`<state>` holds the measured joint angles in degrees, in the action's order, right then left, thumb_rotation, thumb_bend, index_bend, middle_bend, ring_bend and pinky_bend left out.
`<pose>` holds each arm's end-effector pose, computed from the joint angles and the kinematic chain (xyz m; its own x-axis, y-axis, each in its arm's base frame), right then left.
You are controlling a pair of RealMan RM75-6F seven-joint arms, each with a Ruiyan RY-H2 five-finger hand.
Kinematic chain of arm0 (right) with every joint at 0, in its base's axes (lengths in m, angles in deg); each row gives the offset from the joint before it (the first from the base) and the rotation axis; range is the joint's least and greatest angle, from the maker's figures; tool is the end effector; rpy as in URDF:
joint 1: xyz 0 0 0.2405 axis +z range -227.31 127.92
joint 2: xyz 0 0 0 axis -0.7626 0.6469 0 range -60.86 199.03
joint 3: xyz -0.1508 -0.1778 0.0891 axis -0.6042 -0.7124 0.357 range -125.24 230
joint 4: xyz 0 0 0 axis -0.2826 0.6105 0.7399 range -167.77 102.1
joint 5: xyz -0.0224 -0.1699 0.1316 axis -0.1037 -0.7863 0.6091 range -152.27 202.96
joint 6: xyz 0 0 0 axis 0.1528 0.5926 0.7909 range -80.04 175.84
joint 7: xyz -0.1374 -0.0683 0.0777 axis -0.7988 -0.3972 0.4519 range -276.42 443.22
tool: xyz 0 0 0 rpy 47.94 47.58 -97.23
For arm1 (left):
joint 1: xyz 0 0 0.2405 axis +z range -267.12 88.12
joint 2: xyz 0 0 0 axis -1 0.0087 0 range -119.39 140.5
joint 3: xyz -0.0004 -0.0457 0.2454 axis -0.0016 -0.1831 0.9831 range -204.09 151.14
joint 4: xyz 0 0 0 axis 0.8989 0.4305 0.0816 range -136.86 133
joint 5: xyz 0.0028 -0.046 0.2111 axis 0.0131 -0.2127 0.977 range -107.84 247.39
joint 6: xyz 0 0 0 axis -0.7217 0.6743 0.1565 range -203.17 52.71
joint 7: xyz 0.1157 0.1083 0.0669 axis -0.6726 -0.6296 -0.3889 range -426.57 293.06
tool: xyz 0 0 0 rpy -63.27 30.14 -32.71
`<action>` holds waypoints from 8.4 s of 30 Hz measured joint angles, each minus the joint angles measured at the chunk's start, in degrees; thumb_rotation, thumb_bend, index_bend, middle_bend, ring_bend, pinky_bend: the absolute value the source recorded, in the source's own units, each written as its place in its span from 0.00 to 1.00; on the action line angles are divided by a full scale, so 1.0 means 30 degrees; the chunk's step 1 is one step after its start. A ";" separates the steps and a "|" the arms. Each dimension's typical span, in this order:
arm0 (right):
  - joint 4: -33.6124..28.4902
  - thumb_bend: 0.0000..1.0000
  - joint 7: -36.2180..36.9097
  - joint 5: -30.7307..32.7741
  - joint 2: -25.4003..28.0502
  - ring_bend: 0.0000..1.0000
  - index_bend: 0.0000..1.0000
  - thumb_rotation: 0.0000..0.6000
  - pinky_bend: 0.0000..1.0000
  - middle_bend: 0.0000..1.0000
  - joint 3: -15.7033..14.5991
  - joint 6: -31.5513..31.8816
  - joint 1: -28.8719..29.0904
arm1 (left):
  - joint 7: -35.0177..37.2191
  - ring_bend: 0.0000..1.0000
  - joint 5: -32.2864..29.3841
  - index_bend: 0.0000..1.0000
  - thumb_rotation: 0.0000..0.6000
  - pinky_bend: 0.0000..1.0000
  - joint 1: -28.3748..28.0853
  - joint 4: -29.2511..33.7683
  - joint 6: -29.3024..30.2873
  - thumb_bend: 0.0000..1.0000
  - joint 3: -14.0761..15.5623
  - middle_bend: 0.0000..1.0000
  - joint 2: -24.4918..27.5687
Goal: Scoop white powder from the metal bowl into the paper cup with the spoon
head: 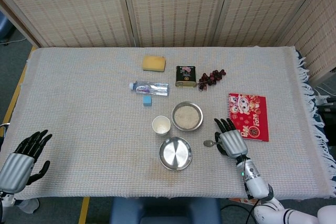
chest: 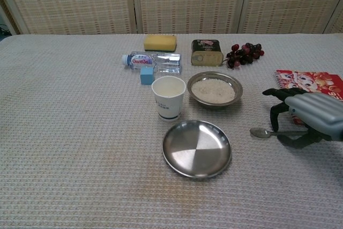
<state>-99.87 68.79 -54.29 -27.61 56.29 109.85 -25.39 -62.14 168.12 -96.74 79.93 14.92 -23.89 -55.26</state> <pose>-0.2581 -0.2997 -0.0553 0.5423 -0.2408 0.8049 -0.8340 -0.2701 0.4811 -0.3022 0.2000 0.1405 0.4680 -0.0051 0.8837 0.8535 -0.2568 -0.4535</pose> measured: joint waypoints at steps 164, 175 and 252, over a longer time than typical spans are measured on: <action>-0.0013 0.34 -0.0305 0.8627 0.0841 0.25 0.98 1.00 0.03 0.61 0.3983 -0.7682 0.8242 | -0.0624 0.05 -0.0362 0.00 1.00 0.17 0.0051 0.0583 -0.0464 0.44 -0.0075 0.00 0.0053; 0.0131 0.34 0.3611 0.7736 0.1788 0.25 0.98 1.00 0.03 0.61 0.4250 -0.8842 0.7675 | -0.0686 0.05 -0.0586 0.00 1.00 0.18 0.0087 0.0647 -0.0455 0.44 -0.0172 0.00 0.0041; -0.8635 0.34 -1.4541 0.2612 0.1549 0.25 0.97 1.00 0.03 0.61 -0.1396 0.5705 0.9507 | 0.1427 0.06 -0.0420 0.00 1.00 0.19 0.0762 0.0363 0.0689 0.44 -0.0056 0.00 0.0680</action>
<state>-125.78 25.17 -46.46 -22.96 52.10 126.97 3.13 -57.86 166.86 -94.45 81.02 16.99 -24.06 -53.22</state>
